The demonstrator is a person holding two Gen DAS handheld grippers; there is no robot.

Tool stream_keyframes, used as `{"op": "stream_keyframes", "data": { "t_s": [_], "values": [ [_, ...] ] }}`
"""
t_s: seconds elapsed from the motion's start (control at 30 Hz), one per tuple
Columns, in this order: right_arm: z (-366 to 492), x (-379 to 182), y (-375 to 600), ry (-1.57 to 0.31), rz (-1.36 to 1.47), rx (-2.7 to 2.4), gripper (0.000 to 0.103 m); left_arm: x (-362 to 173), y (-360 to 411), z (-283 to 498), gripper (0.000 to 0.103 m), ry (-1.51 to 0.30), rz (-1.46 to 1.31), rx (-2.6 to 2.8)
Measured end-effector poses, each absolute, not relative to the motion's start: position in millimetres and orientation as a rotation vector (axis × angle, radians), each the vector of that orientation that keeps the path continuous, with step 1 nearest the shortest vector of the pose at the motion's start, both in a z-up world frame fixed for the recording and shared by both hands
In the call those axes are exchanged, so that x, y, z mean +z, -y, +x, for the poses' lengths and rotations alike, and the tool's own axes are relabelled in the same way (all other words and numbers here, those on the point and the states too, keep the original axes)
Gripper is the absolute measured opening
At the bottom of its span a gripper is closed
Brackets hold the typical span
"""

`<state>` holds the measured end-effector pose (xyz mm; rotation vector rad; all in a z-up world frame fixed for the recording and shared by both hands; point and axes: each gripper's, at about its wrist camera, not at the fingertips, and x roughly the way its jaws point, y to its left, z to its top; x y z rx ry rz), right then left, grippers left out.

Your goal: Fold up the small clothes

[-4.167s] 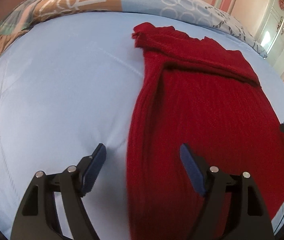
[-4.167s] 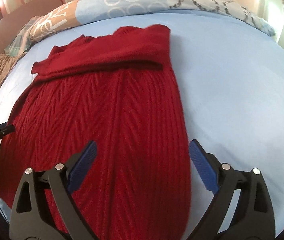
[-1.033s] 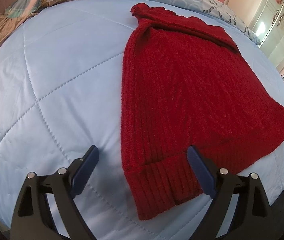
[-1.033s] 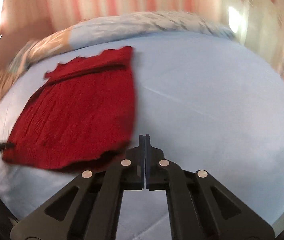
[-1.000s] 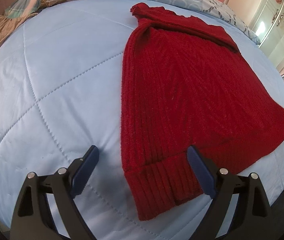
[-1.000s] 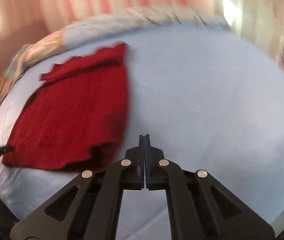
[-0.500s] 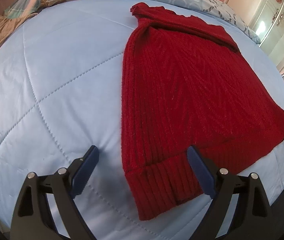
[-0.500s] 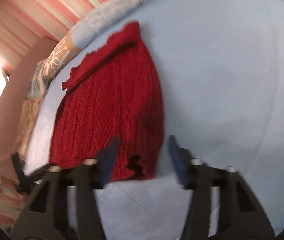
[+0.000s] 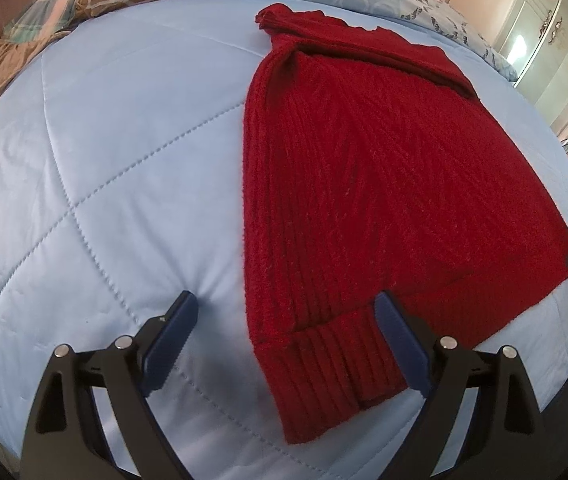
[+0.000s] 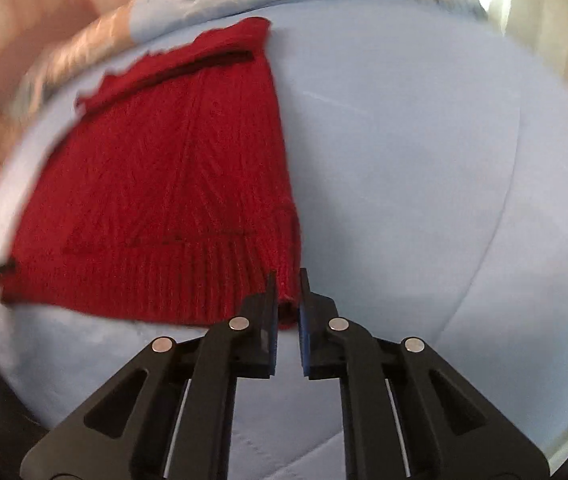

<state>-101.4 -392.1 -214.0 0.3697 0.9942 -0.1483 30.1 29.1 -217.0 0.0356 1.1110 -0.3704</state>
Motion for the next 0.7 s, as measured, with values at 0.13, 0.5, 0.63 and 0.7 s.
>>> {"op": "stream_keyframes", "data": {
  "t_s": [0.13,0.5,0.63,0.7],
  "values": [
    [-118,-199,410,-0.912,0.546,-0.096,0.05,-213,-34,29,0.091,-1.117,0.016,-0.385],
    [-80,-212,399,-0.972,0.551,-0.107,0.026,-217,-37,20,0.09,-1.127,-0.052,-0.391],
    [-84,-214,402,-0.954,0.567,-0.118,0.025,-217,-33,19,0.074,-1.125,-0.061,-0.409],
    [-86,-211,400,-0.945,0.545,-0.114,0.025,-216,-32,17,0.051,-1.131,-0.068,-0.422]
  ]
}}
